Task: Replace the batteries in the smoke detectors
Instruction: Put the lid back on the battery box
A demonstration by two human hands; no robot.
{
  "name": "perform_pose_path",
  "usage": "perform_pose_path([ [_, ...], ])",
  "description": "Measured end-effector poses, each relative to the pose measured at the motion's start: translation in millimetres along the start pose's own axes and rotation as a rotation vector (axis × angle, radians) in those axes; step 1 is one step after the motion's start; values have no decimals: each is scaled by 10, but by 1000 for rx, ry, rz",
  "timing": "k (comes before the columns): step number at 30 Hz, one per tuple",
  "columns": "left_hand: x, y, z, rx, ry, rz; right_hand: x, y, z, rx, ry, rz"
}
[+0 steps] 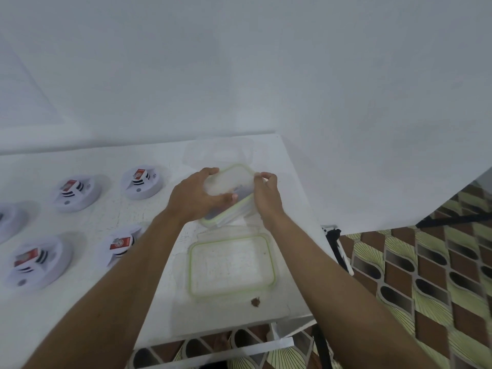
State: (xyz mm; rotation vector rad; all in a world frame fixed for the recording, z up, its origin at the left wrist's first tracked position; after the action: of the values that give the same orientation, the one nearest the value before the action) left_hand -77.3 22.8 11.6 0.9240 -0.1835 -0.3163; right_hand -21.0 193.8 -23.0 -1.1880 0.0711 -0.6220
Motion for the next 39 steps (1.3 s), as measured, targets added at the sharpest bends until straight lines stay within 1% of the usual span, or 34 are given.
perform_pose_path([
  [2,27,4,-16,-1,34,15,67,49,41,-56,11,-30],
  [5,90,17,-74,0,88,47,212,106,92,-76,60,10],
  [9,232,78,-117,98,259,101,380,191,124,-77,40,36],
  [11,297,104,-121,144,313,116,426,197,166,-59,26,45],
  [15,431,118,-158,203,277,119,399,130,261,39,64,113],
  [18,490,46,-147,256,211,136,316,50,266,154,40,145],
  [20,484,-12,-65,175,201,151,261,-3,256,209,13,160],
  [22,444,-39,58,78,250,138,219,-55,226,243,-31,200],
  [25,352,45,218,88,367,19,149,-113,185,285,-96,255],
  [26,294,60,239,115,363,-26,120,-122,172,294,-119,263],
  [27,215,43,237,151,321,-45,96,-130,157,301,-145,267],
  [30,12,-49,129,198,61,-12,27,-144,112,308,-188,278],
  [32,-47,-72,43,179,-63,-32,-18,-138,91,308,-194,285],
  [34,-57,-71,-2,159,-97,-51,-52,-127,81,298,-197,288],
  [39,-29,-139,-5,181,-36,-59,-91,-82,48,283,-197,285],
])
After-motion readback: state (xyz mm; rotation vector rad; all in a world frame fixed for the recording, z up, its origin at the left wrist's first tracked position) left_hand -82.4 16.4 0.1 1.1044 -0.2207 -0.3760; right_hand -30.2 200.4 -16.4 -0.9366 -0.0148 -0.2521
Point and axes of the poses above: each hand's wrist, its own x-axis away from the middle knuckle, its own z-axis out of the back of the hand, y = z × x, the point moved 6 cm from there along -x, towards the middle knuckle, and after that the axes turned 14 degrees about x, right-handed, at the moved point
